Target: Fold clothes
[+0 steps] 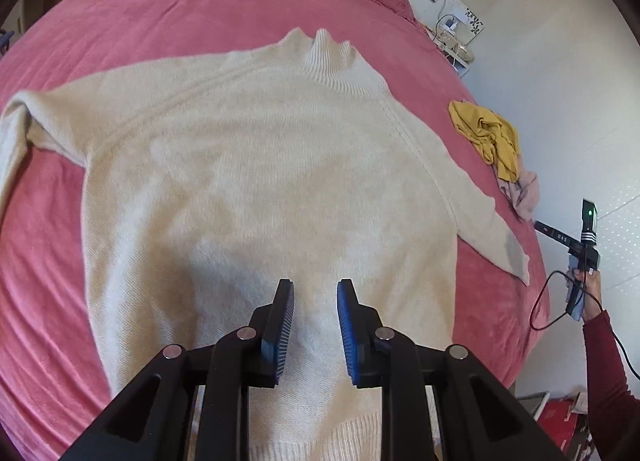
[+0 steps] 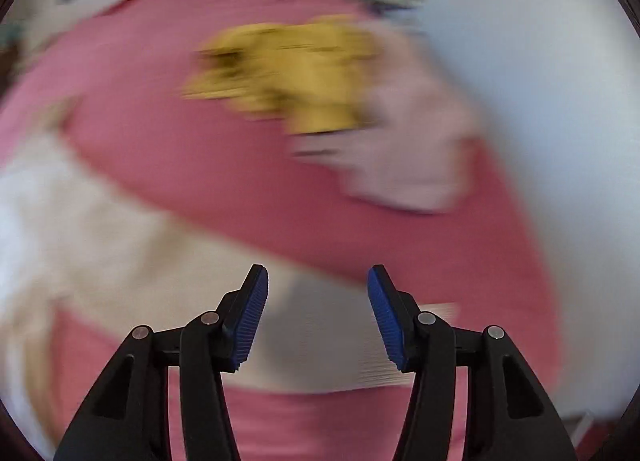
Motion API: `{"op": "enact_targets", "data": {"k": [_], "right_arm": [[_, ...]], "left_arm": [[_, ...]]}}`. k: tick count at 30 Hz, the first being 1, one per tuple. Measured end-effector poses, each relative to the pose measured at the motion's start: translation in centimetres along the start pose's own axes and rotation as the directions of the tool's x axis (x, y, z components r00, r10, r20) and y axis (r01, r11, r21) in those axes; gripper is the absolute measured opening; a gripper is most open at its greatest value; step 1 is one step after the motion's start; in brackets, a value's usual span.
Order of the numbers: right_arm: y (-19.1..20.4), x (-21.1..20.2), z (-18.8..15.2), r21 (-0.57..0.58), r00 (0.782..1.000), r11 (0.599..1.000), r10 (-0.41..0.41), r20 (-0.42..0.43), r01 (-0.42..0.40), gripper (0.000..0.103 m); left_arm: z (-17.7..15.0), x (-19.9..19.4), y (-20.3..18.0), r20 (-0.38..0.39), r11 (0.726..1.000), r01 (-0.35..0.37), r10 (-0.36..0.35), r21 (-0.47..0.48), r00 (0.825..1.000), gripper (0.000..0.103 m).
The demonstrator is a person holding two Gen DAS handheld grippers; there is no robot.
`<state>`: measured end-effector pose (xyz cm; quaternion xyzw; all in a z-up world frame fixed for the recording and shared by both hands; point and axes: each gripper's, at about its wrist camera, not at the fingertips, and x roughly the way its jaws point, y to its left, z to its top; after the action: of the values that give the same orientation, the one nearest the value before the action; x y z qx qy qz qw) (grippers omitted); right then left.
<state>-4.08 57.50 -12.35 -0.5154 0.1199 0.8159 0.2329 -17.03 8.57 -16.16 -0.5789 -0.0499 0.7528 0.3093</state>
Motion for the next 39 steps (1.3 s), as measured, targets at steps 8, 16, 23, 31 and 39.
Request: {"op": "enact_targets", "data": {"k": [8,16,23,31,39], "right_arm": [[13.1,7.6,-1.6,-0.069,0.954,0.982,0.151,-0.259,-0.174,0.054],[15.6,2.0,-14.7,0.103,0.747,0.825,0.549,-0.374,-0.555,0.054],[17.6,-0.1,-21.7,0.153,0.682,0.766,0.630,-0.372,-0.624,0.062],[20.7,-1.3,-25.4,0.068,0.740,0.797,0.586,-0.330,-0.601,0.058],[23.1,-3.3,-25.2,-0.012,0.779,0.818,0.544,-0.313,-0.576,0.047]], "left_arm": [[-5.9,-1.4,1.1,-0.015,0.998,0.032,-0.033,-0.063,0.999,0.022],[-12.7,-5.2,4.1,0.007,0.987,0.046,-0.045,-0.153,0.999,0.024],[-18.3,-7.9,7.2,0.035,0.965,0.056,-0.049,-0.257,0.998,0.025],[-22.4,-8.5,11.0,0.065,0.911,0.038,-0.012,-0.411,0.998,0.025],[-22.8,-7.4,10.9,0.038,0.939,-0.011,0.025,-0.343,0.999,0.029]]}}
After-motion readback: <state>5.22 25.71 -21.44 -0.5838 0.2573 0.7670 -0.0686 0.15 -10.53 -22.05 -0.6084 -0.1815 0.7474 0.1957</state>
